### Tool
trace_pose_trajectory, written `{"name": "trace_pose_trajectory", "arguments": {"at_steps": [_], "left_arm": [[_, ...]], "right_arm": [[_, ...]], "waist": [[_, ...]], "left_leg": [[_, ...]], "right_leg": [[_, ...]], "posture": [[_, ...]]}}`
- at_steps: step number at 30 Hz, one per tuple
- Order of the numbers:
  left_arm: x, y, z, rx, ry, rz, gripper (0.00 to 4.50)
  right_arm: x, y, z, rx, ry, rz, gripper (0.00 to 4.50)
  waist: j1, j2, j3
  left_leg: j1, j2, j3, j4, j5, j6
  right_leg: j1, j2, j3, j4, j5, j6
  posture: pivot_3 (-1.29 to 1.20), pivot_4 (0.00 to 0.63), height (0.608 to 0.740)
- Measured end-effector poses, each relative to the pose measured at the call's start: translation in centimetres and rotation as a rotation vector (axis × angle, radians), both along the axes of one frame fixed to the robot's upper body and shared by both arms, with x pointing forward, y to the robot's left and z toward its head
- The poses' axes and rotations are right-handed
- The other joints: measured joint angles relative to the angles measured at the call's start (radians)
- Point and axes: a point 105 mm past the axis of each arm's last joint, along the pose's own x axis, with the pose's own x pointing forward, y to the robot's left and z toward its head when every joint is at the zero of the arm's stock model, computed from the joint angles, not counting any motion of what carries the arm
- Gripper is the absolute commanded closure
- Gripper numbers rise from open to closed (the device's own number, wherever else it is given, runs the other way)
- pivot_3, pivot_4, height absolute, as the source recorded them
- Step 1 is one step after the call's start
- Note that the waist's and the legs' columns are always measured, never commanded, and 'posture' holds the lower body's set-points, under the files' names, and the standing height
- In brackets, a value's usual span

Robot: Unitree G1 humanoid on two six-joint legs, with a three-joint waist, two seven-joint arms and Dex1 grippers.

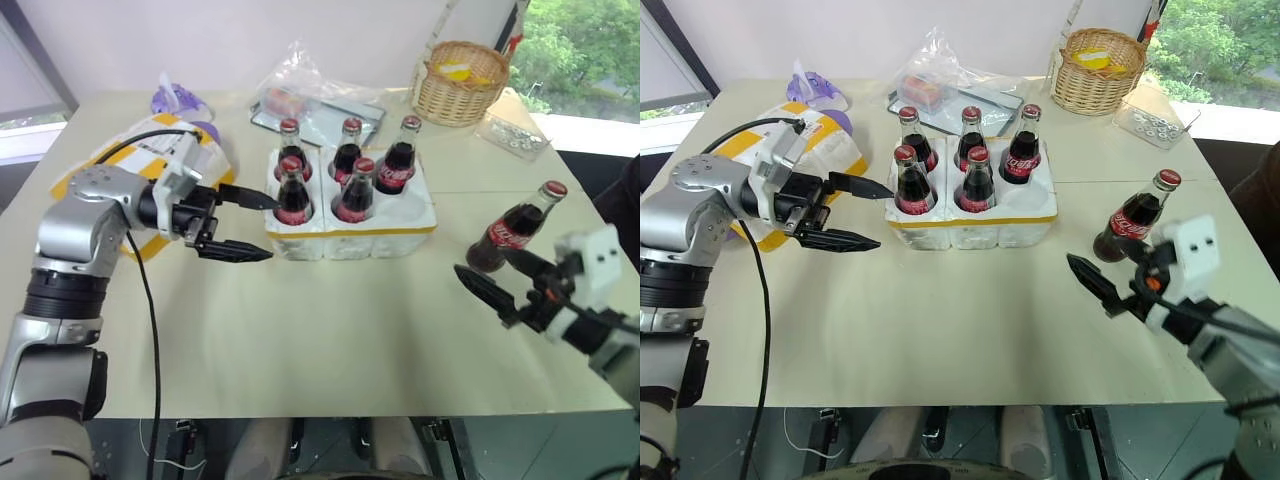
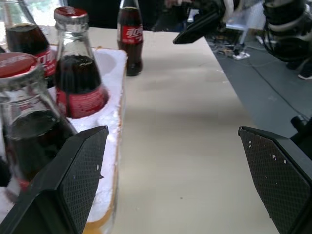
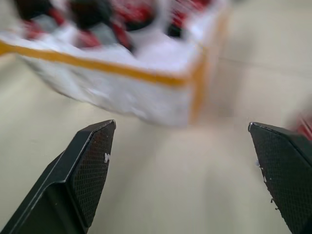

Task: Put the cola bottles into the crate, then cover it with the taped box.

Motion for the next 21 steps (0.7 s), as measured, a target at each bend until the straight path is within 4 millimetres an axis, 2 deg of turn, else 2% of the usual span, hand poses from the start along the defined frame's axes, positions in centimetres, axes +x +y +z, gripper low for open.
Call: {"name": "trace_pose_trajectory", "arguments": {"at_steps": [7,13,21], "left_arm": [[-0.5,-0.4,0.2,0.002,0.003,-0.032,0.00],[-1.1,-0.7,0.3,0.009,-0.001,-0.048,0.00],[-1.4,-0.5,0.6,0.020,-0.012,-0.037,0.00]], "right_arm": [[0.1,-2.3,0.2,-0.023,-0.076,-0.144,0.03],[2.4,-3.4,0.5,-0.001,-0.119,-0.162,0.03],[4.9,-5.5,-1.0,0.012,-0.106,-0.188,0.03]], "waist": [[-0.001,0.000,0.000],[-0.001,0.000,0.000],[-0.001,0.000,0.000]], "left_leg": [[0.005,0.002,0.001,0.000,0.000,0.000],[0.005,0.002,0.000,-0.001,0.000,0.001],[0.005,0.002,0.000,-0.001,-0.001,0.001]], "right_leg": [[0.005,0.000,0.000,-0.003,0.000,0.000],[0.006,0.000,0.000,-0.004,0.000,0.000],[0.006,0.001,0.000,-0.004,0.000,0.000]], "posture": [[0.00,0.150,0.740],[0.00,0.150,0.740],[0.00,0.150,0.740]]}}
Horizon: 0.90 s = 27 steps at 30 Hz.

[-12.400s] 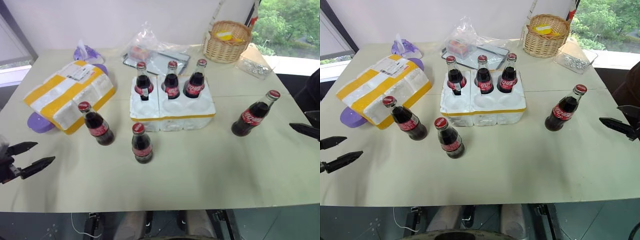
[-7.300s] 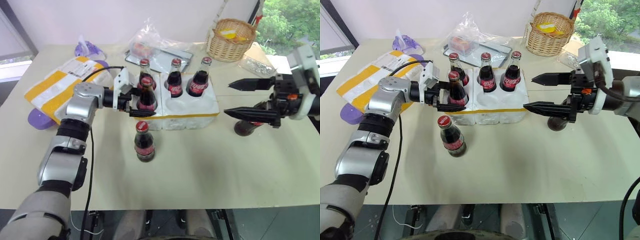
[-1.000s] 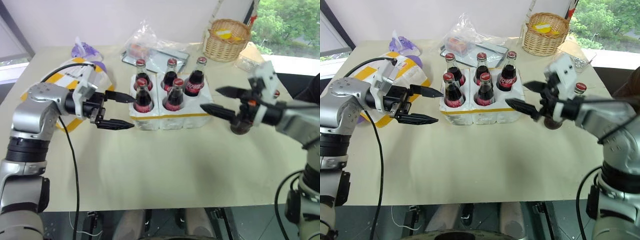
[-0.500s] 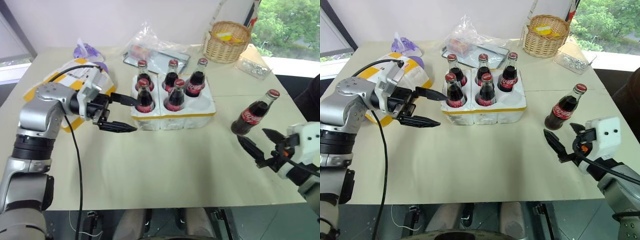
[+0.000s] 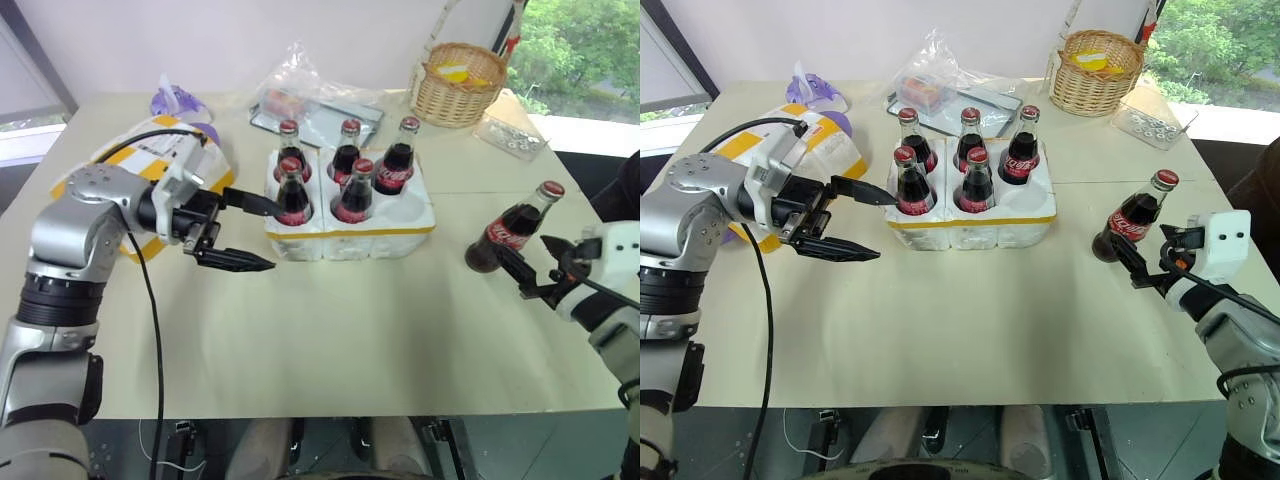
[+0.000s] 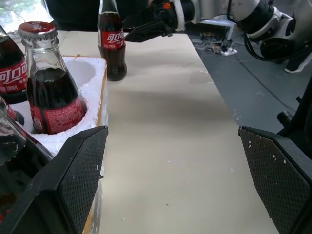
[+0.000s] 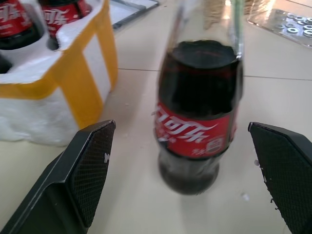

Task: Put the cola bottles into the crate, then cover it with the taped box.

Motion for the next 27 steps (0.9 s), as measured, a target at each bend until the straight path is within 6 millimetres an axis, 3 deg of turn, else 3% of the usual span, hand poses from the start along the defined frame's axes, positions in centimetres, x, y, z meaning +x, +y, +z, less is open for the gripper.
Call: {"name": "trace_pose_trajectory", "arguments": {"at_steps": [5,15,19,27], "left_arm": [[-0.3,0.2,-0.5,0.016,0.006,0.014,0.00],[-0.5,0.5,0.1,0.006,-0.010,0.037,0.00],[-0.6,0.3,0.2,0.007,-0.020,0.035,0.00],[-0.5,0.5,0.1,0.008,-0.008,0.054,0.00]], "right_arm": [[1.2,-0.5,-1.0,0.019,0.009,-0.004,0.03],[4.8,-0.9,-1.2,0.057,-0.035,-0.011,0.03],[5.3,-0.5,-1.2,0.060,-0.039,0.005,1.74],[5.4,-0.2,-0.5,0.134,-0.041,0.010,1.72]], "waist": [[0.000,0.000,0.000],[-0.001,0.000,0.000],[0.000,0.000,0.000],[-0.001,0.003,0.001]], "left_leg": [[0.000,0.000,0.000,0.000,0.000,0.000],[0.001,0.000,0.000,0.000,0.000,0.000],[0.001,0.000,0.000,-0.001,0.000,0.000],[0.001,0.000,0.000,-0.001,0.000,0.000]], "right_leg": [[0.000,0.000,0.000,0.000,0.000,0.000],[0.000,0.001,0.000,0.000,0.000,0.000],[0.000,0.001,0.000,0.000,0.000,0.000],[0.000,0.001,0.000,0.000,0.000,0.000]], "posture": [[0.00,0.150,0.740],[0.00,0.150,0.740],[0.00,0.150,0.740],[0.00,0.150,0.740]]}}
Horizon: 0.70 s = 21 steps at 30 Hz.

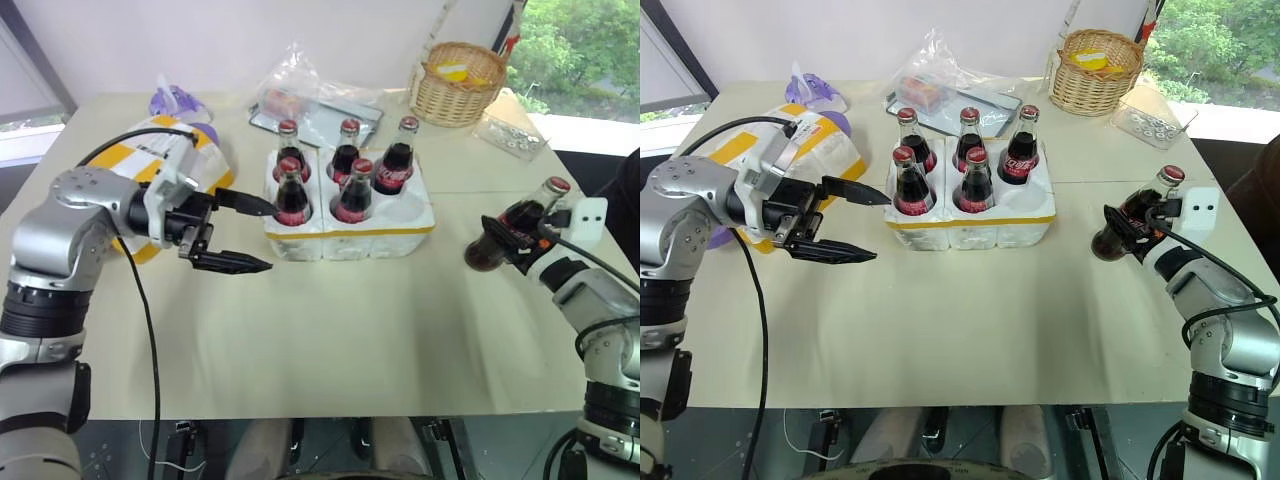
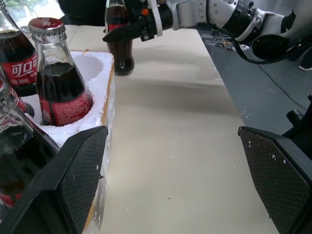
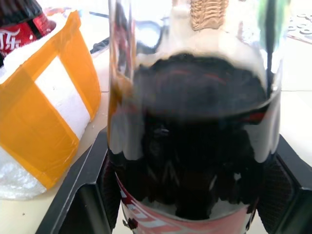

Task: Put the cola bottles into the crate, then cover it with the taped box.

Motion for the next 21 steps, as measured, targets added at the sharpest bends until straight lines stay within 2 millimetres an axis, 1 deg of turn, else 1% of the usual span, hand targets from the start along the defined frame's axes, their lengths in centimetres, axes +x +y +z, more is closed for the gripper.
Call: {"name": "trace_pose_trajectory", "arguments": {"at_steps": [2,4,7,9,10,11,15,17,21], "left_arm": [[0.0,0.1,-0.2,0.003,0.007,0.008,0.00],[0.0,0.2,-0.2,0.003,0.008,0.010,0.00],[0.1,0.2,-0.1,0.004,0.004,0.018,0.00],[0.1,0.3,0.0,0.001,0.001,0.027,0.00],[0.2,0.3,0.0,0.000,-0.002,0.031,0.00],[0.2,0.3,0.0,-0.001,-0.003,0.034,0.00],[0.2,0.5,0.0,-0.001,-0.003,0.046,0.00],[0.2,0.6,0.0,0.000,-0.004,0.053,0.00],[0.2,0.9,0.3,-0.003,-0.012,0.071,0.00]], "right_arm": [[0.3,0.3,1.5,0.060,-0.034,0.015,1.72],[0.7,0.7,4.3,0.121,-0.113,0.039,1.72],[1.0,3.1,9.4,0.193,-0.249,0.144,1.72],[0.9,4.9,11.7,0.197,-0.311,0.211,1.72],[1.1,5.9,12.1,0.184,-0.318,0.237,1.72],[1.3,6.7,12.1,0.169,-0.309,0.261,1.72],[2.4,9.8,9.8,0.150,-0.209,0.348,1.72],[2.6,10.8,9.1,0.112,-0.182,0.379,1.72],[2.7,12.0,8.3,0.031,-0.161,0.425,1.72]], "waist": [[-0.002,0.003,0.002],[-0.005,0.005,0.003],[-0.009,0.005,0.003],[-0.008,0.005,0.003],[-0.008,0.005,0.003],[-0.008,0.005,0.003],[0.000,0.005,0.003],[0.001,0.005,0.003],[-0.002,0.005,0.003]], "left_leg": [[0.000,0.000,0.001,0.000,0.000,0.000],[0.000,0.000,0.001,0.000,0.000,0.000],[0.000,0.001,0.001,-0.001,0.000,0.000],[0.000,0.001,0.000,-0.002,0.000,0.000],[0.000,0.001,0.000,-0.002,0.000,0.000],[0.000,0.000,0.000,-0.002,0.000,0.000],[-0.001,-0.001,0.001,-0.002,0.000,0.000],[-0.001,-0.001,0.001,-0.001,0.000,0.000],[-0.001,-0.001,0.001,-0.001,0.000,0.001]], "right_leg": [[0.000,0.000,0.000,0.000,0.000,0.000],[-0.001,0.000,0.000,0.000,0.000,0.000],[-0.002,0.000,0.000,0.002,0.000,0.000],[-0.002,0.000,0.000,0.001,0.000,0.000],[-0.002,0.000,0.000,0.001,0.000,0.000],[-0.002,0.000,0.000,0.001,0.000,0.000],[-0.002,0.000,0.000,0.001,0.000,0.000],[-0.002,0.000,0.000,0.001,0.000,0.000],[-0.002,0.000,-0.001,0.001,0.000,0.000]], "posture": [[0.00,0.150,0.740],[0.00,0.150,0.740],[0.00,0.150,0.740],[0.00,0.150,0.740],[0.00,0.150,0.740],[0.00,0.150,0.740],[0.00,0.150,0.740],[0.00,0.150,0.740],[0.00,0.150,0.740]]}}
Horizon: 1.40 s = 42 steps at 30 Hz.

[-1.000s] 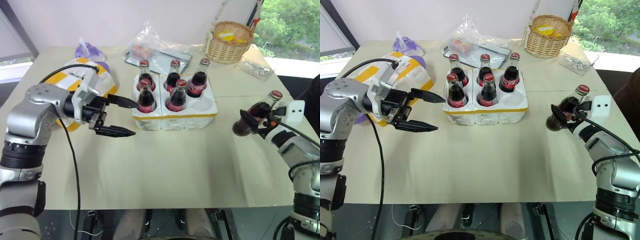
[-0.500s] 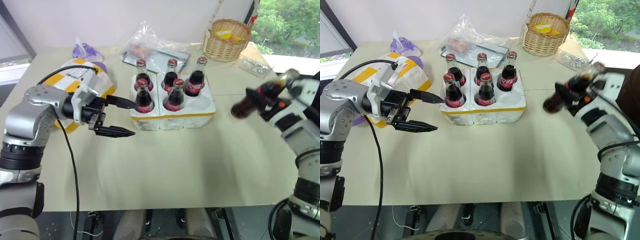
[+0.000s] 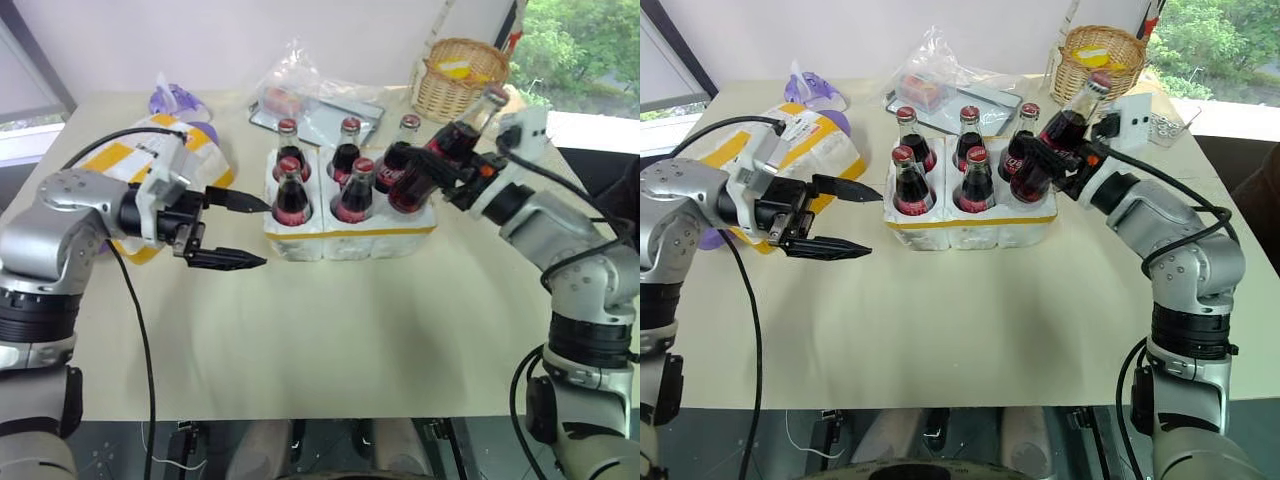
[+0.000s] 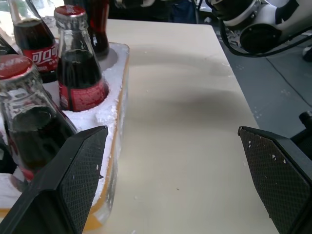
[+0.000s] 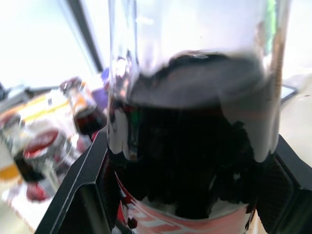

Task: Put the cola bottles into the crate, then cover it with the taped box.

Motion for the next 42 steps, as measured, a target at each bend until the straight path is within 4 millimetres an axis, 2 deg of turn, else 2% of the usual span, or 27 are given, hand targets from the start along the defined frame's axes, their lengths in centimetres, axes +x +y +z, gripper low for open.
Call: {"name": "trace_pose_trajectory", "arguments": {"at_steps": [4,10,12,13,14,18,23,29,33,36,37,42], "left_arm": [[-0.1,0.2,0.1,0.004,0.004,0.010,0.00],[-0.2,0.4,0.0,0.012,0.007,0.025,0.00],[-0.2,0.4,0.0,0.014,0.002,0.028,0.00],[-0.2,0.3,0.0,0.016,-0.002,0.028,0.00],[-0.2,0.3,0.1,0.018,-0.004,0.030,0.00],[-0.3,0.5,-0.2,0.031,-0.001,0.040,0.00],[-0.5,1.1,0.4,0.040,-0.047,0.095,0.00],[0.6,2.8,0.8,0.041,-0.146,0.292,0.00],[2.6,5.7,0.6,0.171,-0.259,0.595,0.00],[3.2,8.0,0.0,0.307,-0.317,0.792,0.00],[3.2,9.4,-0.7,0.396,-0.342,0.879,0.00],[2.8,14.8,-2.9,0.734,-0.447,1.136,0.00]], "right_arm": [[0.3,0.9,-0.9,-0.130,-0.018,0.030,1.72],[1.4,2.6,-3.7,-0.299,0.041,0.150,1.72],[1.9,2.6,-4.5,-0.322,0.072,0.160,0.67],[2.1,2.5,-4.7,-0.326,0.081,0.161,0.39],[2.2,2.5,-4.5,-0.332,0.079,0.166,0.06],[1.7,2.6,-3.9,-0.368,0.068,0.220,0.06],[-0.5,2.7,-2.0,-0.405,0.048,0.317,0.06],[-3.0,-0.8,1.9,-0.416,0.019,0.311,0.06],[-4.1,-3.9,2.9,-0.413,0.037,0.256,0.06],[-4.1,-6.1,3.0,-0.383,0.061,0.187,0.06],[-4.1,-6.7,3.1,-0.368,0.063,0.169,0.06],[-5.3,-7.0,3.4,-0.324,0.049,0.213,0.06]], "waist": [[-0.002,0.000,0.000],[-0.007,0.000,0.000],[-0.008,0.000,0.000],[-0.008,0.000,0.000],[-0.008,0.000,0.000],[-0.008,0.000,0.000],[-0.006,0.000,0.000],[0.004,0.000,0.000],[0.003,-0.001,0.000],[0.000,-0.001,0.000],[-0.003,-0.001,0.000],[0.001,-0.001,0.000]], "left_leg": [[0.000,0.000,0.000,0.000,0.000,0.000],[0.000,0.000,0.001,0.000,0.000,0.000],[0.000,0.000,0.001,0.000,0.000,0.000],[0.000,0.000,0.001,0.000,0.000,0.000],[0.000,0.000,0.001,0.000,0.000,0.000],[0.000,0.000,0.000,0.000,0.000,0.000],[0.000,0.000,0.000,0.000,0.000,0.000],[0.000,0.000,0.000,0.000,-0.001,0.000],[0.000,0.000,0.000,0.000,-0.001,0.000],[0.000,0.001,0.001,0.000,-0.001,0.000],[0.000,0.001,0.001,-0.001,-0.001,0.000],[0.000,0.001,0.001,-0.002,-0.001,0.000]], "right_leg": [[0.000,0.000,0.000,0.000,0.000,0.000],[0.000,0.001,0.000,0.000,0.000,0.000],[0.000,0.001,0.000,0.000,0.000,0.000],[0.000,0.000,0.000,0.000,0.000,0.000],[0.000,0.000,0.000,0.000,0.000,0.000],[0.000,0.001,0.000,0.000,0.000,0.000],[-0.001,0.000,0.000,0.000,0.000,0.000],[0.000,-0.001,0.000,-0.001,0.000,0.000],[0.001,-0.002,0.000,-0.002,0.000,0.000],[0.000,-0.002,0.001,-0.002,0.000,0.000],[0.000,-0.002,0.001,-0.002,0.000,0.000],[-0.002,-0.002,0.001,-0.001,0.000,0.000]], "posture": [[0.00,0.150,0.740],[0.00,0.150,0.740],[0.00,0.150,0.740],[0.00,0.150,0.740],[0.00,0.150,0.740],[0.00,0.150,0.740],[0.00,0.150,0.740],[0.00,0.150,0.740],[0.00,0.150,0.740],[0.00,0.150,0.740],[0.00,0.150,0.740],[0.00,0.150,0.740]]}}
